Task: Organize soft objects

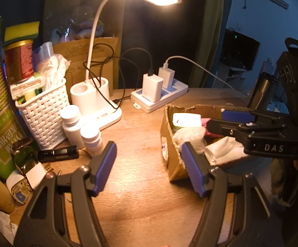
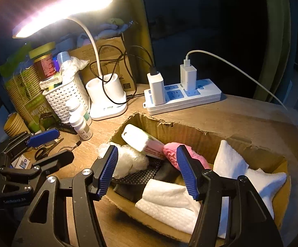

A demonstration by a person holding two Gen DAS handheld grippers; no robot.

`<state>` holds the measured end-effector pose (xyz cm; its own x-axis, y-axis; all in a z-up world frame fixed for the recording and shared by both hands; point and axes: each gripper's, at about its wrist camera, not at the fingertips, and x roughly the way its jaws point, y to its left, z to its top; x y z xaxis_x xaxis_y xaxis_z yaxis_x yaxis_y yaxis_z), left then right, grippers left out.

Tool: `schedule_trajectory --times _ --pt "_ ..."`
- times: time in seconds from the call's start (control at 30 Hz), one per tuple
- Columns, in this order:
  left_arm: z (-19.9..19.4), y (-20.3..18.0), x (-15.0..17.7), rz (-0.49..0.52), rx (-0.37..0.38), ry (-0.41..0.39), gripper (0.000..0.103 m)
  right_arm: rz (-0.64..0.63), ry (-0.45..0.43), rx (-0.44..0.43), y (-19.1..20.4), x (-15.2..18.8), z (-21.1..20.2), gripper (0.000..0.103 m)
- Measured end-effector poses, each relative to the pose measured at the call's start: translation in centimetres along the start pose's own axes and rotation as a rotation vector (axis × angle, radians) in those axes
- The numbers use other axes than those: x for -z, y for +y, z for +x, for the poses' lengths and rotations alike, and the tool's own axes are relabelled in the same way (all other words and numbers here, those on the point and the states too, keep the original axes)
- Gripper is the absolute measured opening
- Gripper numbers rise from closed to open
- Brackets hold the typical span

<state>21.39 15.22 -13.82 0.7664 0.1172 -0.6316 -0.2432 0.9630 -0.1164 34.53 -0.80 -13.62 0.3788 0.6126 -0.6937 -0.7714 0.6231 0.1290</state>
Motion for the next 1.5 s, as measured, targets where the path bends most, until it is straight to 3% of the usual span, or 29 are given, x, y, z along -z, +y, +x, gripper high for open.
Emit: schedule_trajectory --times 0.4,1.5 --pt "-2.9 -1.7 0.0 0.017 -0.008 -0.055 0.067 -0.005 -0.043 0.023 0.5 1.3 -3.8 0.062" --pt "-11.9 -9.9 1.9 0.108 0.087 -0.204 0.069 0.044 -0.216 0.160 -0.6 8.2 -17.9 0.062"
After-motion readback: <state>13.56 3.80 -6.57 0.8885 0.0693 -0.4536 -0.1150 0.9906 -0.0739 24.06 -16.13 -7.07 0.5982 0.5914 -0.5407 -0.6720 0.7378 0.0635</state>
